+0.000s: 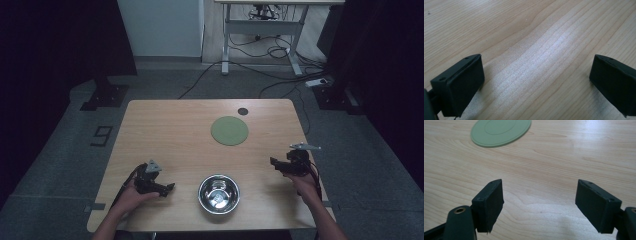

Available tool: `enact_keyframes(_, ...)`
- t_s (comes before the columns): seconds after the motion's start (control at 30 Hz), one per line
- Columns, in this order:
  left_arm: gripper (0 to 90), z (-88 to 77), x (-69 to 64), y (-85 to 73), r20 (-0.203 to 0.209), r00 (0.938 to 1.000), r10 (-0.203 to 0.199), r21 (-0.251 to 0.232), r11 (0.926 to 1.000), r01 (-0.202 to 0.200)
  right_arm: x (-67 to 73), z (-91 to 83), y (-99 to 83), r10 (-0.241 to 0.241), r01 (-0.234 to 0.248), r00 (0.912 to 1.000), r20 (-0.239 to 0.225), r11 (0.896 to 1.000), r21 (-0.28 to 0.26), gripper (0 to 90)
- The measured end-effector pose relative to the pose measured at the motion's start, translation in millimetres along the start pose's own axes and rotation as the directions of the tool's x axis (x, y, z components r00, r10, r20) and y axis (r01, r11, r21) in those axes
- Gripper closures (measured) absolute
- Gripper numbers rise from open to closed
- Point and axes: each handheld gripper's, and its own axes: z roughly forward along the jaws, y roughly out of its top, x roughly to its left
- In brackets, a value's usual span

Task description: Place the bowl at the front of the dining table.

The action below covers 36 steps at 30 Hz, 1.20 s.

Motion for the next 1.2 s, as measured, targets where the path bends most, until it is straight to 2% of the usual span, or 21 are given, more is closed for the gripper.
enact_keyframes(0.4,0.0,0.0,0.0,0.0,0.000,1.0000,0.000,0.000,1.0000,0.000,20.4,-7.6,2.3,-0.042,0.041,0.9973,-0.060,0.999,-0.016,24.1)
enact_keyframes(1.2,0.0,0.2,0.0,0.2,0.000,1.0000,0.000,0.000,1.0000,0.000,44.5,-9.8,3.3,-0.084,0.082,0.9899,-0.114,0.996,-0.025,25.6)
